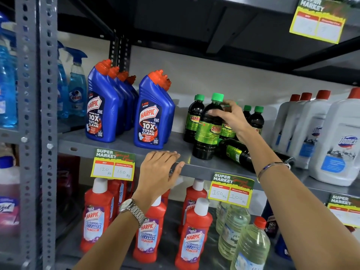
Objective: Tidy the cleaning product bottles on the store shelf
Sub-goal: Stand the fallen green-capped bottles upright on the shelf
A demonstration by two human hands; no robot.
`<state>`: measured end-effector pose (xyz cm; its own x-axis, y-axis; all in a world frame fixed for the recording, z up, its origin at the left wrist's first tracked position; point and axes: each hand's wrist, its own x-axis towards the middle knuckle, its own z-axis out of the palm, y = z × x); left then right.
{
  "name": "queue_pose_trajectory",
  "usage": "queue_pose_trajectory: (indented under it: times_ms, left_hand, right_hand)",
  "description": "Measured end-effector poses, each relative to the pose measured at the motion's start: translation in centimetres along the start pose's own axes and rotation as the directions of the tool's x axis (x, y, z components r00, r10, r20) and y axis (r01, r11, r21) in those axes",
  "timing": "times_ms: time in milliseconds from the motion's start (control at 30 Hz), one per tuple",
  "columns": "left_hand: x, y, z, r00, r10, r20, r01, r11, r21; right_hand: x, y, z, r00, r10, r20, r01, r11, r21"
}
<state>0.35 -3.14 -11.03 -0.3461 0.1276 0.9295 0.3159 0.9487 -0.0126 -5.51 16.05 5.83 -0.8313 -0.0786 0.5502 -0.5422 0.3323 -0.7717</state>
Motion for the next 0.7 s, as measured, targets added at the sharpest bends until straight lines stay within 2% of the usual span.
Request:
queue_pose_trajectory:
  times_ms: [67, 233, 433, 700]
  left_hand:
    - [-0.02, 0.04, -0.02, 1.000, -0.007, 0.010, 0.007, 1.000, -0.001]
    - [-0.02, 0.10, -0.07, 1.000, -0.015, 0.022, 0.015, 1.000, 0.001]
    - [-0.06, 0.10, -0.04, 0.999, -0.022, 0.029, 0.022, 1.000, 0.002]
    - [0.04, 0.13, -0.08, 0.999, -0.030, 0.037, 0.030, 0.999, -0.012]
  right_hand:
    - [-0.12, 0.07, -0.20, 1.000, -0.003, -0.004, 0.003, 1.000, -0.030]
    - [-0.55, 0.22, -0.09, 0.994, 0.061, 0.086, -0.067, 0.995, 0.069]
    - [-0.84, 0.63, -0.31, 0.998, 0.005, 0.061, -0.008, 0.999, 0.050]
    - [-0.91, 1.04, -0.44, 0.997, 0.010, 0.081, -0.017, 0.996, 0.087]
